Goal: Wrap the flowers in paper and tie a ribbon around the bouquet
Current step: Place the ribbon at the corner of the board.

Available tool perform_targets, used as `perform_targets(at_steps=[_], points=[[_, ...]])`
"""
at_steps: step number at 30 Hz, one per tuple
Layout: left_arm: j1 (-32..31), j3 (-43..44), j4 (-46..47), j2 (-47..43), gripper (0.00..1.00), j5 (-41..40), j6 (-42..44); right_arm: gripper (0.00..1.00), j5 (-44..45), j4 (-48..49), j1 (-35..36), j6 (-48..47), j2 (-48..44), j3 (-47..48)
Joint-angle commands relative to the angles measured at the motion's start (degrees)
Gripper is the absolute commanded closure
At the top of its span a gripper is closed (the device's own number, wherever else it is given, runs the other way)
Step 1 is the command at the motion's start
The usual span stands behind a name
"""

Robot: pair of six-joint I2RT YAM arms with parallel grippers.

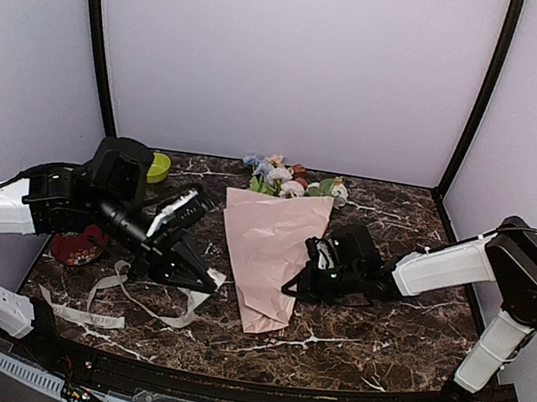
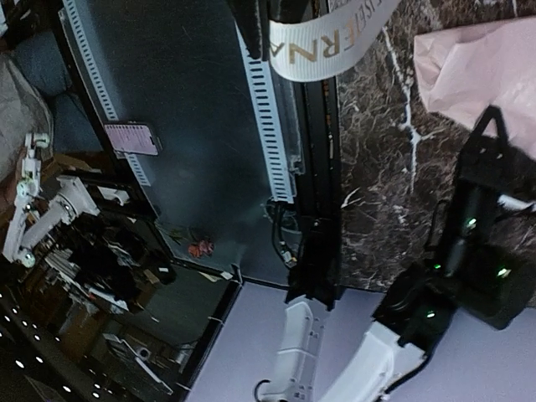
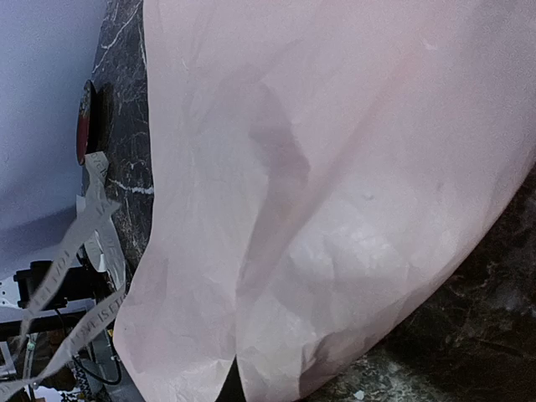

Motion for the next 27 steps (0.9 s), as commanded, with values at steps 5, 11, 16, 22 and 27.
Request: perform_targets(at_steps=[5,11,16,22,27], points=[[-15.74,20.40,-8.63,25.52,1.00,-5.17,19.35,1.00,0.04,-4.09,0.65,-2.77,-1.80,4.21],[-17.00,29.80,-10.78,36.33,1.00,-19.19,26.14,1.00,1.41,-7.90,0.66,-5.04,-4.07,5.04],[-17.08,33.16,-12.93,42.14,0.99,-20.32,30.34,1.00,1.04,-8.03,0.64,-5.22,-4.43,5.11],[-17.18,32.94,-14.26,45.60,0.44,-29.72,27.95,1.00,0.65,-8.22,0.67,-5.53,-4.48,5.35],[-17.21,27.17,-7.50,39.23,0.28,-30.20,26.18,1.00,0.38,-7.57,0.75,-5.12,-3.88,5.09]])
